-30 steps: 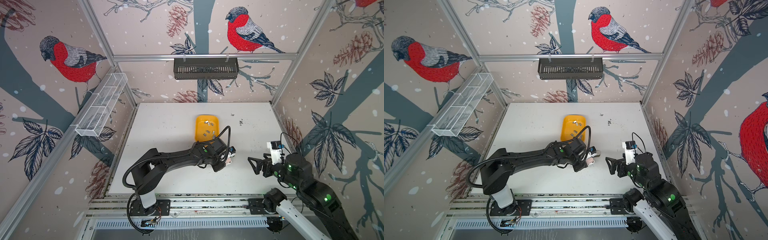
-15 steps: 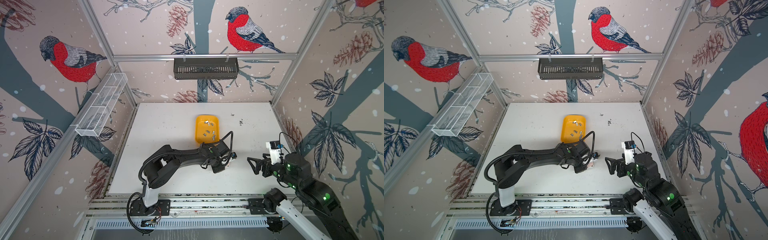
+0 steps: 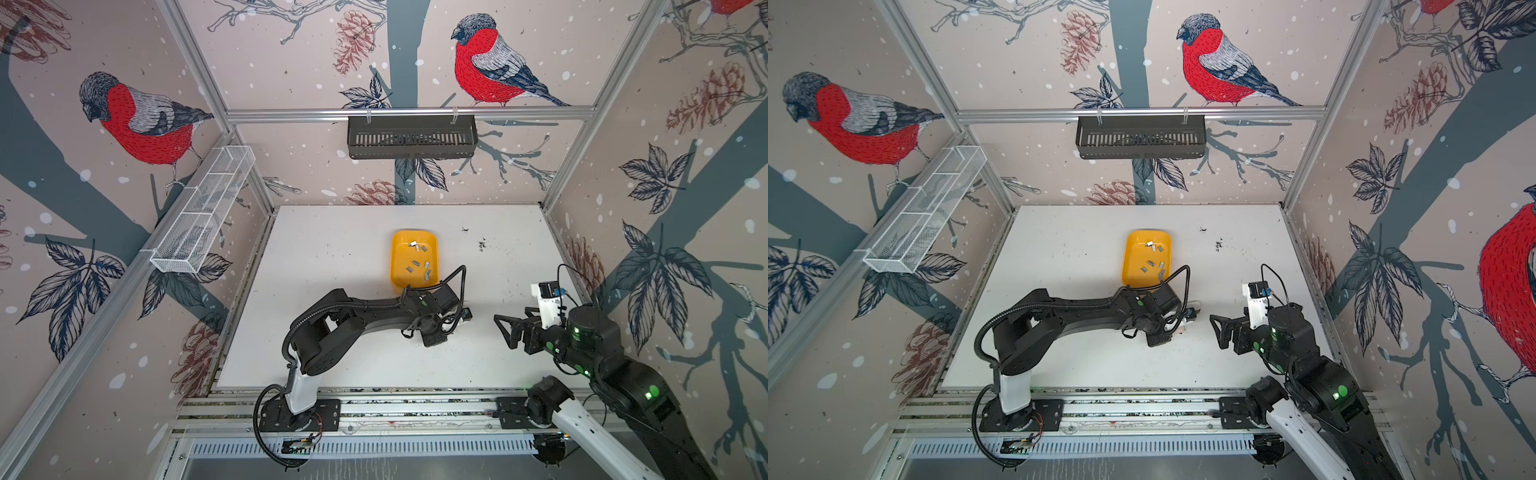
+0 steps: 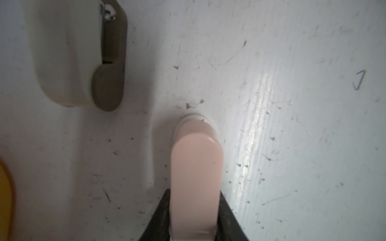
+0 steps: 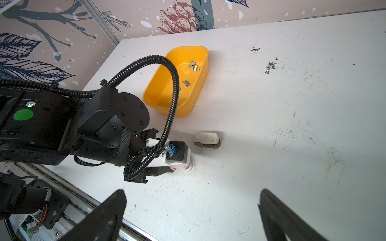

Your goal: Load the staples into the stapler

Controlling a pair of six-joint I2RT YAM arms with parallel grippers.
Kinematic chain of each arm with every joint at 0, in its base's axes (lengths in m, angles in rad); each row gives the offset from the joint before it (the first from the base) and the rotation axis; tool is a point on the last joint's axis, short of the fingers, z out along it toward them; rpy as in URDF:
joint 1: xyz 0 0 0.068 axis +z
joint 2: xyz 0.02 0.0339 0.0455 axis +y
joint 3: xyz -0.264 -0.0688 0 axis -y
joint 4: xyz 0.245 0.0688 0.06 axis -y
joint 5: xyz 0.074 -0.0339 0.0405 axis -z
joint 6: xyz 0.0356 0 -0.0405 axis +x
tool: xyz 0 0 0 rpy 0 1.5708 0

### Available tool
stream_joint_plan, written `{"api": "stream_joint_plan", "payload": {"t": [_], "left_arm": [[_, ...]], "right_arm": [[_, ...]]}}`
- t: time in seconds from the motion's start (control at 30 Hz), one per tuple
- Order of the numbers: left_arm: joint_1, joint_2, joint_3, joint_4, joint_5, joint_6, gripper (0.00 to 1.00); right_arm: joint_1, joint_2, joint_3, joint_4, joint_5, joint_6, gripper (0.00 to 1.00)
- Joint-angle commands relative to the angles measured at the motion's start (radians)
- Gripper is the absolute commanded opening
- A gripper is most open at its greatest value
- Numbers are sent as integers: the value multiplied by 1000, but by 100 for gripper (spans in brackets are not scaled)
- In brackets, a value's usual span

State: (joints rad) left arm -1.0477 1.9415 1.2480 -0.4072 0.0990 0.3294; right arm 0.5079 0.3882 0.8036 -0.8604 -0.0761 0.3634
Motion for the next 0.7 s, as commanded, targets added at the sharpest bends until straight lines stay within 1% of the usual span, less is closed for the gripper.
{"api": "stream_joint_plan", "payload": {"t": [0.0, 0.1, 0.17, 0.37, 0.43, 0.47, 0.67], "left_arm": [[-1, 3, 12, -29, -1, 28, 24], [0, 4, 13, -33, -4, 30, 25], [0, 1, 11, -31, -4, 27, 34], [0, -5, 7, -26, -6, 19, 41], [0, -9, 3, -23, -4, 18, 48], [0, -12, 1, -20, -2, 17, 50], [0, -31, -10, -17, -8, 13, 53]], "right_arm": [[0, 4, 1, 18, -6, -9, 100], [1, 6, 0, 18, -7, -10, 100], [1, 9, 0, 18, -6, -9, 100], [0, 20, 0, 20, -18, -16, 100], [0, 22, -1, 19, -21, -17, 100], [1, 24, -1, 20, -20, -18, 100], [0, 26, -1, 20, -21, -16, 100]]}}
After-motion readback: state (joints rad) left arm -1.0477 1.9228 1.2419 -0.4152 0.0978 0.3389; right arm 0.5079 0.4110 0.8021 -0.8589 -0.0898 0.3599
